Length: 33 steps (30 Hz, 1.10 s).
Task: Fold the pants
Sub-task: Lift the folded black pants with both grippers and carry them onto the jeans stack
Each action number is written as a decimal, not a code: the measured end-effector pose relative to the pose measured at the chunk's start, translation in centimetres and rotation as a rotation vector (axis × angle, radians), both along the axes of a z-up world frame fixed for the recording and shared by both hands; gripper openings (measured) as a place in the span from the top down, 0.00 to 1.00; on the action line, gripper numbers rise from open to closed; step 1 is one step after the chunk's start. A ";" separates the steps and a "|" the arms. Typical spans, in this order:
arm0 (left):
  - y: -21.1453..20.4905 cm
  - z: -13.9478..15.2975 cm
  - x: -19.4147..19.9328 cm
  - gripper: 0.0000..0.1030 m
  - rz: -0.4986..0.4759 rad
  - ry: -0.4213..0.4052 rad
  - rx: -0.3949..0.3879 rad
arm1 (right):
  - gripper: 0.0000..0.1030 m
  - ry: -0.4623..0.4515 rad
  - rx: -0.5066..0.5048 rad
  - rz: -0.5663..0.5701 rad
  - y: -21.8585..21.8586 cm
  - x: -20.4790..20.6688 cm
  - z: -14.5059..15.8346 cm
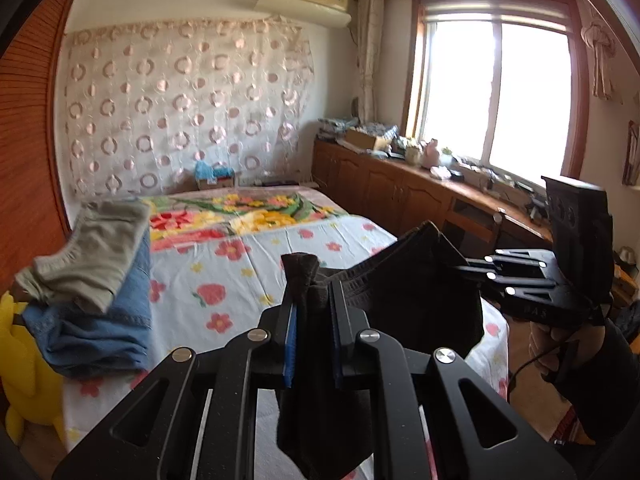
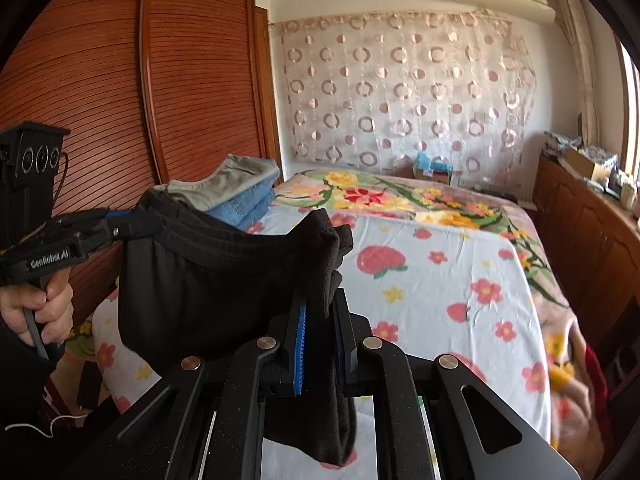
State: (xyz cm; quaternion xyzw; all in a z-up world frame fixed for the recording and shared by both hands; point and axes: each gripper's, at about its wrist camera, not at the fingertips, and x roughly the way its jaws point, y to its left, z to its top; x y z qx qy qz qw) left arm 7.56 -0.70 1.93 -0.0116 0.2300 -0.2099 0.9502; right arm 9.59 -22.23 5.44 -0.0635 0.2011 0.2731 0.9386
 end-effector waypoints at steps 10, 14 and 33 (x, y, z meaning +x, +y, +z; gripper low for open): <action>1.6 1.1 0.3 0.86 0.029 -0.043 -0.004 | 0.89 -0.077 -0.023 0.038 1.0 -0.1 0.9; 2.7 0.6 1.2 0.86 0.056 -0.037 0.001 | 0.89 -0.088 -0.056 0.060 2.1 1.6 0.6; 7.8 0.6 5.9 0.86 0.193 -0.018 0.025 | 0.89 -0.113 -0.146 0.160 6.7 10.8 3.2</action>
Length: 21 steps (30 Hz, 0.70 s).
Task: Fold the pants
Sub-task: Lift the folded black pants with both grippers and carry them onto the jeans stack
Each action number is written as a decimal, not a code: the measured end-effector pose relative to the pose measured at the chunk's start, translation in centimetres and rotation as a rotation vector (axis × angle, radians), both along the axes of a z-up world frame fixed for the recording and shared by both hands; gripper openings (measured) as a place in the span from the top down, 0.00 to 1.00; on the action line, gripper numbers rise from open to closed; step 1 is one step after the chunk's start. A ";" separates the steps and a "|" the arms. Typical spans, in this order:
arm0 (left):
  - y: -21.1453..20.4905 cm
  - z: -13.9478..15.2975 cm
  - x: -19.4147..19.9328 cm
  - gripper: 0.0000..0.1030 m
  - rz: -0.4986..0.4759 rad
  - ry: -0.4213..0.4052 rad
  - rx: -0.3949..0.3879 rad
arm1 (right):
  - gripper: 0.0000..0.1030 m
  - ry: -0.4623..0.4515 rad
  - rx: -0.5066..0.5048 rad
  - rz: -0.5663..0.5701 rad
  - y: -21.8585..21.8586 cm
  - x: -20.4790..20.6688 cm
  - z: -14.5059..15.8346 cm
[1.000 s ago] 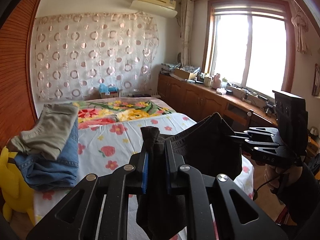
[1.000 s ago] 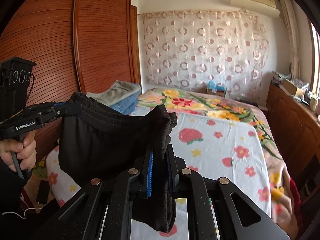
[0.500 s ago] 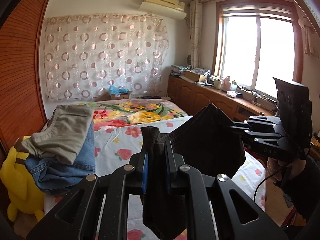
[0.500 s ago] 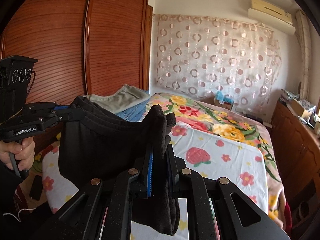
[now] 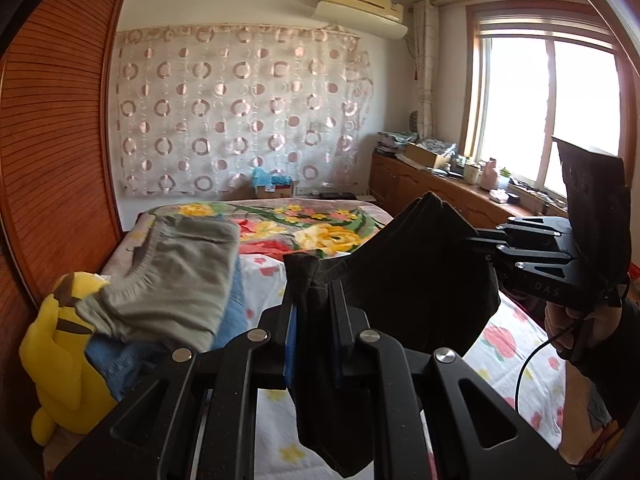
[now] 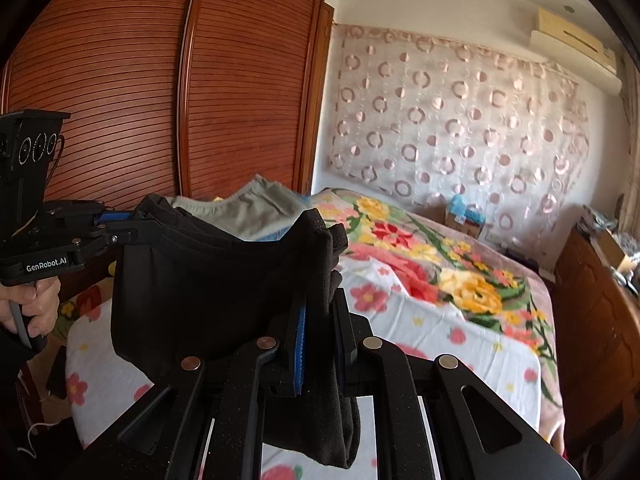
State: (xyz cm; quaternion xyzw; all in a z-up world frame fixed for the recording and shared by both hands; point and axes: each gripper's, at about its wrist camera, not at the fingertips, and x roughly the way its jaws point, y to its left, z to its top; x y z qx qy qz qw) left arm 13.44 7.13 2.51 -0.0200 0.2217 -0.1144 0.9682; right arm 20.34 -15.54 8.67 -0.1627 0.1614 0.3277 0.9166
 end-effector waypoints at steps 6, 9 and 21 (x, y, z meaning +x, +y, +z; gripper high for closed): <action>1.1 0.6 1.5 0.86 0.028 -0.013 0.012 | 0.89 -0.029 -0.004 0.027 1.2 2.2 0.4; 2.0 0.9 2.2 0.86 0.043 -0.024 0.015 | 0.89 -0.038 -0.003 0.034 1.9 3.5 0.5; 6.2 1.4 5.2 0.86 0.137 -0.053 0.012 | 0.89 -0.095 -0.029 0.088 5.6 9.2 0.4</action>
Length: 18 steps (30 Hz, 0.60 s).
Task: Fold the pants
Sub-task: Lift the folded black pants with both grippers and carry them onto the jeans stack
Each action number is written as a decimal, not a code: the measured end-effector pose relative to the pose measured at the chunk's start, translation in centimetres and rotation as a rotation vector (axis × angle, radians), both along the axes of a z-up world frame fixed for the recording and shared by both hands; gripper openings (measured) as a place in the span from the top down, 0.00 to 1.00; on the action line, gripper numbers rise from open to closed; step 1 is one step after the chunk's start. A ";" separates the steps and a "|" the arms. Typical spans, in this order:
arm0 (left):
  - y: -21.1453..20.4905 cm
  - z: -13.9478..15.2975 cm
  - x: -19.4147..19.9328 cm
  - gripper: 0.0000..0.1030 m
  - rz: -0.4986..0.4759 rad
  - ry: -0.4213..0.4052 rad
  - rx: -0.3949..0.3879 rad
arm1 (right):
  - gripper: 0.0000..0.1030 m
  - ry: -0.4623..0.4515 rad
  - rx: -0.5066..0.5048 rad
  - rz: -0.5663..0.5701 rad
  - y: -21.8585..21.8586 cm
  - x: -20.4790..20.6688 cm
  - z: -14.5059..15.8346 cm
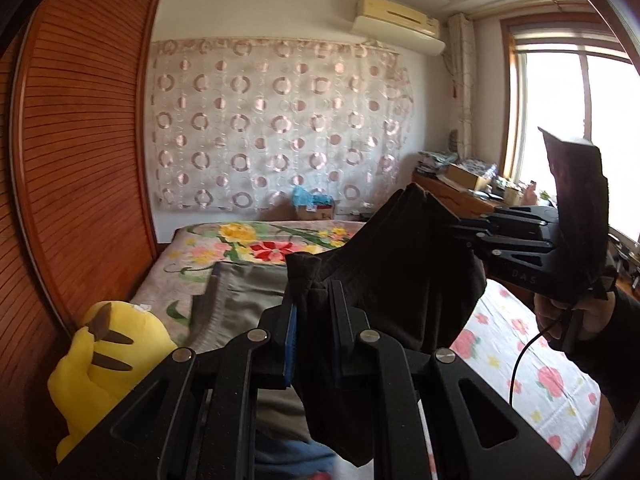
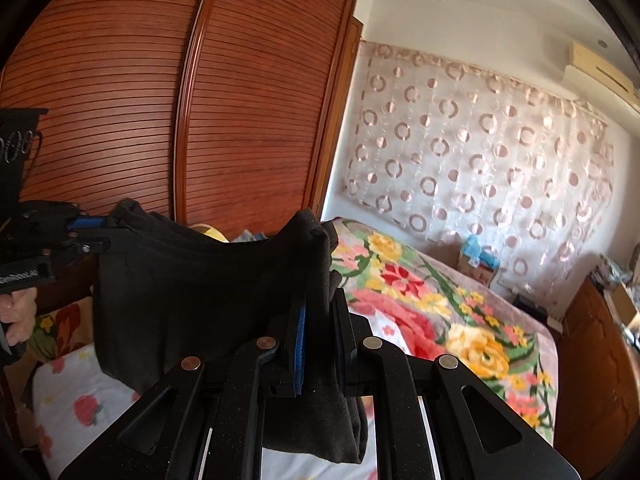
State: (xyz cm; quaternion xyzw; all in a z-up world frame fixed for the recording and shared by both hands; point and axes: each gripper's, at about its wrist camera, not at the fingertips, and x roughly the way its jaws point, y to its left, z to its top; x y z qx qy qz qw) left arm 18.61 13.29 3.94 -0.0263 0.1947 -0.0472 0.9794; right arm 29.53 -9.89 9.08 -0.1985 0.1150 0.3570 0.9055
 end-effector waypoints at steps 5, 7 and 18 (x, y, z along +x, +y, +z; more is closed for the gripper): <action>1.3 -1.0 0.1 0.86 0.084 -0.014 0.000 | 0.89 -0.011 0.002 0.041 2.9 4.1 0.0; 1.8 -1.8 0.0 0.86 0.112 -0.014 -0.014 | 0.89 0.006 -0.002 0.053 4.3 5.9 -0.3; 4.9 -4.6 0.0 0.86 0.205 0.000 -0.091 | 0.89 0.087 -0.081 0.135 9.9 11.6 -3.4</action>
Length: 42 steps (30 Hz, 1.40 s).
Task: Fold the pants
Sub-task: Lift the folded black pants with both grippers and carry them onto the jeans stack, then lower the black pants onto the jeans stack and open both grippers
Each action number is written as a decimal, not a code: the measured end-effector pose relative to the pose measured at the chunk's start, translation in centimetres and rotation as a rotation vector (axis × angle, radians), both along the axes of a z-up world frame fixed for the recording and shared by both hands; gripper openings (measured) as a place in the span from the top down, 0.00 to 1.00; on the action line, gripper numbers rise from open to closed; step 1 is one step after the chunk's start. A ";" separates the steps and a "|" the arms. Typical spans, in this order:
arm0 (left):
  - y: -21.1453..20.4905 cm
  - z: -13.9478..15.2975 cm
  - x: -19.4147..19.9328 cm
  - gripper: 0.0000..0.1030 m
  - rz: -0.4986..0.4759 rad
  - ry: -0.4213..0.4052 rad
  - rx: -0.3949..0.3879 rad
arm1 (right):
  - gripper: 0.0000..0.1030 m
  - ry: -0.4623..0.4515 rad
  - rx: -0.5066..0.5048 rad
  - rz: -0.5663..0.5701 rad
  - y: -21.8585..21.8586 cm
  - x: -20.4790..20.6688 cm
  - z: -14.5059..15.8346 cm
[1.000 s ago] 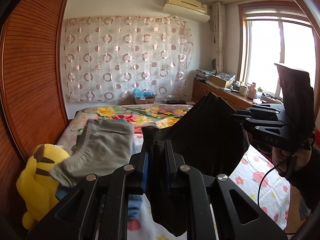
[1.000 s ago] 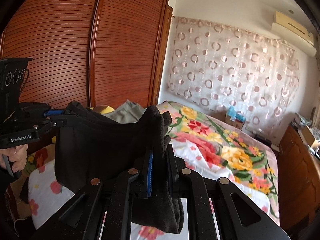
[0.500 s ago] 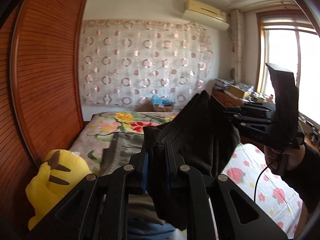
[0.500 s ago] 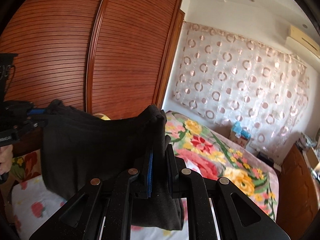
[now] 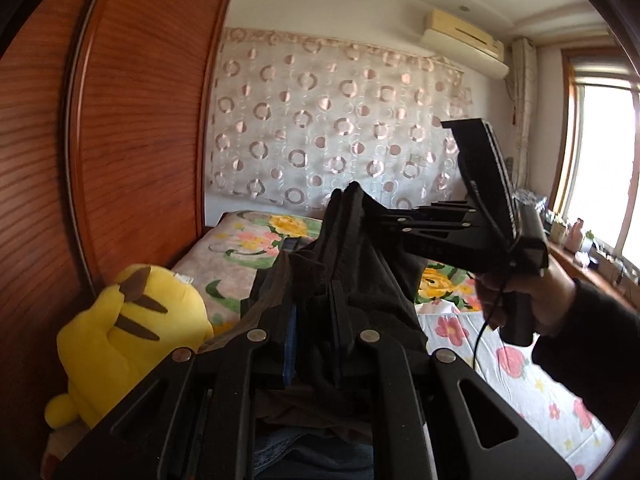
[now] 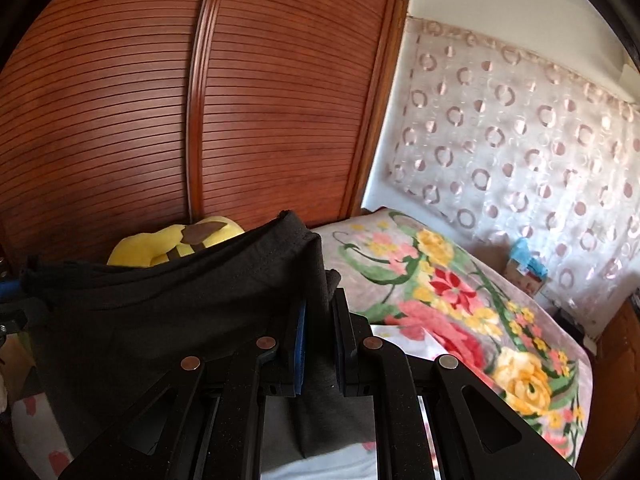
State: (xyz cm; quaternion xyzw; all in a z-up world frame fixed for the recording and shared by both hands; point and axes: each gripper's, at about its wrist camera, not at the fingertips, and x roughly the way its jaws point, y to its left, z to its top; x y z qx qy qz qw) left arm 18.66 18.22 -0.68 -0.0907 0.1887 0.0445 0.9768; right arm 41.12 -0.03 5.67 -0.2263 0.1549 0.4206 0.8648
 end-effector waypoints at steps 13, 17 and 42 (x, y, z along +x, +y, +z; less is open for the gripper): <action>0.0 -2.1 0.9 0.85 0.061 0.095 -0.009 | 0.71 0.071 0.006 -0.009 -0.8 2.7 0.6; -0.1 -2.2 1.0 0.83 0.065 0.106 0.001 | 0.71 0.111 -0.020 -0.010 -2.8 2.7 -0.4; -4.3 0.2 -2.9 0.52 0.037 0.117 0.117 | 0.71 0.177 0.092 -0.139 -13.1 -8.5 1.1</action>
